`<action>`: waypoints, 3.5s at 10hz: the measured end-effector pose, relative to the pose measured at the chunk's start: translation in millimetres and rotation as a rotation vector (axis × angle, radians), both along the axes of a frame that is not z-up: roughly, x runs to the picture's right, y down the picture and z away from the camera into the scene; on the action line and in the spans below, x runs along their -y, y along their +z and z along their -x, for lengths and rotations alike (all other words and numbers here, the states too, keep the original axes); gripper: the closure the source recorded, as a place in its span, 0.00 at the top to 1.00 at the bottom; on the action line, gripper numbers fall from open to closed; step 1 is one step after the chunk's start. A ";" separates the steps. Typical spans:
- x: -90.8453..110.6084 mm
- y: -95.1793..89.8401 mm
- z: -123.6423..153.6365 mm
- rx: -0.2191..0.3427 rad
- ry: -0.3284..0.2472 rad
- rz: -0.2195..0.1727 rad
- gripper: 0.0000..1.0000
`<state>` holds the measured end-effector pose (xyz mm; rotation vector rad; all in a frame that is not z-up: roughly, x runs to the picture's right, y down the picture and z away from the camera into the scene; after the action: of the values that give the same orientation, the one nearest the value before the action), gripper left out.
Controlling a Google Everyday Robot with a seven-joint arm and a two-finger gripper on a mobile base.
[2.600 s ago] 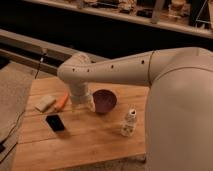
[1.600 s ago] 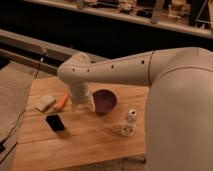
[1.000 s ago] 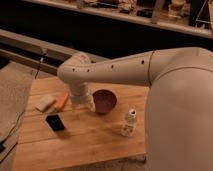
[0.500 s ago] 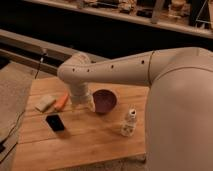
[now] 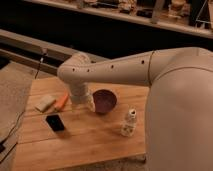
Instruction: Knock the eraser over
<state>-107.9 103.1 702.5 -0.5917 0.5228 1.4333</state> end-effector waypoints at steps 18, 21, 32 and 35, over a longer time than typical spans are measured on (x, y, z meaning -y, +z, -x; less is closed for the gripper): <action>8.2 -3.2 73.7 0.109 -0.088 -0.109 0.65; 10.1 2.8 80.6 0.128 -0.039 -0.145 0.65; -48.4 -26.9 71.3 0.224 -0.084 0.230 0.65; -23.7 -12.0 56.3 0.178 -0.128 0.215 0.65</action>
<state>-164.3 126.8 690.6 -0.8345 0.5668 1.1991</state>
